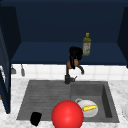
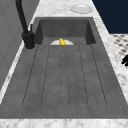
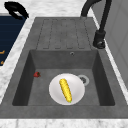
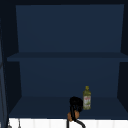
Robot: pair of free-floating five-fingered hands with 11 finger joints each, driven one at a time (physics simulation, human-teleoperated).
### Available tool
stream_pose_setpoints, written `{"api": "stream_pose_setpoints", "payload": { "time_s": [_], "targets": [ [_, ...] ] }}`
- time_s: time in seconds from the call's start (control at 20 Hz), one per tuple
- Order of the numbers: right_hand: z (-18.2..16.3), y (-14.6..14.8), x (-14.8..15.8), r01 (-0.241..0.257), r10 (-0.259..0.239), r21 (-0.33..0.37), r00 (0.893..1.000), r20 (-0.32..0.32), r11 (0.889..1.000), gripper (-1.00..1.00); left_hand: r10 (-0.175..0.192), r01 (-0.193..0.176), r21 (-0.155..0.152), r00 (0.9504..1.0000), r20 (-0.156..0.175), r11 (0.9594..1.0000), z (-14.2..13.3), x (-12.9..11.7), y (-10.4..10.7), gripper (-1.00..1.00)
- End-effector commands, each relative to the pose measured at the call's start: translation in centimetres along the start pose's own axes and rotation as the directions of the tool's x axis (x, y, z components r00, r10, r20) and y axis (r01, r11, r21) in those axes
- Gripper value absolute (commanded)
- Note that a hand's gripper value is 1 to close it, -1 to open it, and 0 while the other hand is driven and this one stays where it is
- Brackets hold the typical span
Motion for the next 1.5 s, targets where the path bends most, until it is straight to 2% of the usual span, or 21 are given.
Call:
{"api": "stream_pose_setpoints", "payload": {
  "time_s": [0.0,0.15,0.25,0.35,0.45,0.5,0.65,0.8,0.9,1.05,1.25,1.45],
  "targets": [
    [-0.9,-0.5,0.3,-0.042,0.044,-0.028,0.995,0.085,0.999,1.0,0.0,0.0,0.0,1.0,0.0,1.0,0.0,0.0,0.0,0.0],
    [-1.9,-0.8,0.3,-0.03,0.036,-0.049,0.99,0.134,0.998,1.0,0.0,0.0,0.0,1.0,0.0,1.0,0.0,0.0,0.0,0.0],
    [-2.4,-1.3,-0.1,0.007,0.005,-0.071,0.985,0.17,0.997,1.0,0.0,0.0,0.0,1.0,0.0,1.0,0.0,0.0,0.0,0.0],
    [-2.4,-2.2,-0.8,0.051,-0.032,-0.085,0.975,0.219,0.995,1.0,0.0,0.0,0.0,1.0,0.0,1.0,0.0,0.0,0.0,0.0],
    [-2.6,-3.3,-0.8,0.061,-0.041,-0.07,0.964,0.262,0.996,1.0,0.0,0.0,0.0,1.0,0.0,1.0,0.0,0.0,0.0,0.0],
    [-2.6,-4.1,-0.4,0.061,-0.044,-0.058,0.963,0.266,0.996,1.0,0.0,0.0,0.0,1.0,0.0,1.0,0.0,0.0,0.0,0.0],
    [-2.6,-6.0,0.1,0.057,-0.041,-0.064,0.971,0.234,0.996,1.0,0.0,0.0,0.0,1.0,0.0,1.0,0.0,0.0,0.0,0.0],
    [-3.2,-8.0,1.7,0.061,-0.046,-0.065,0.975,0.219,0.996,1.0,0.0,0.0,0.0,1.0,0.0,1.0,0.0,0.0,0.0,0.0],
    [-3.5,-8.8,2.8,0.036,-0.02,-0.075,0.979,0.203,0.996,1.0,0.0,0.0,0.0,1.0,0.0,1.0,0.0,0.0,0.0,0.0],
    [-5.7,-8.2,5.2,0.006,0.004,-0.057,0.984,0.177,0.998,1.0,0.0,0.0,0.0,1.0,0.0,1.0,0.0,0.0,0.0,0.0],
    [-9.9,-7.6,6.9,0.0,0.014,-0.07,0.979,0.201,0.998,1.0,0.0,0.0,0.0,1.0,0.0,1.0,0.0,0.0,0.0,0.0],
    [-14.1,-6.2,9.0,-0.048,0.065,-0.093,0.979,0.191,0.995,1.0,0.0,0.0,0.0,1.0,0.0,1.0,0.0,0.0,0.0,0.0]
  ]
}}
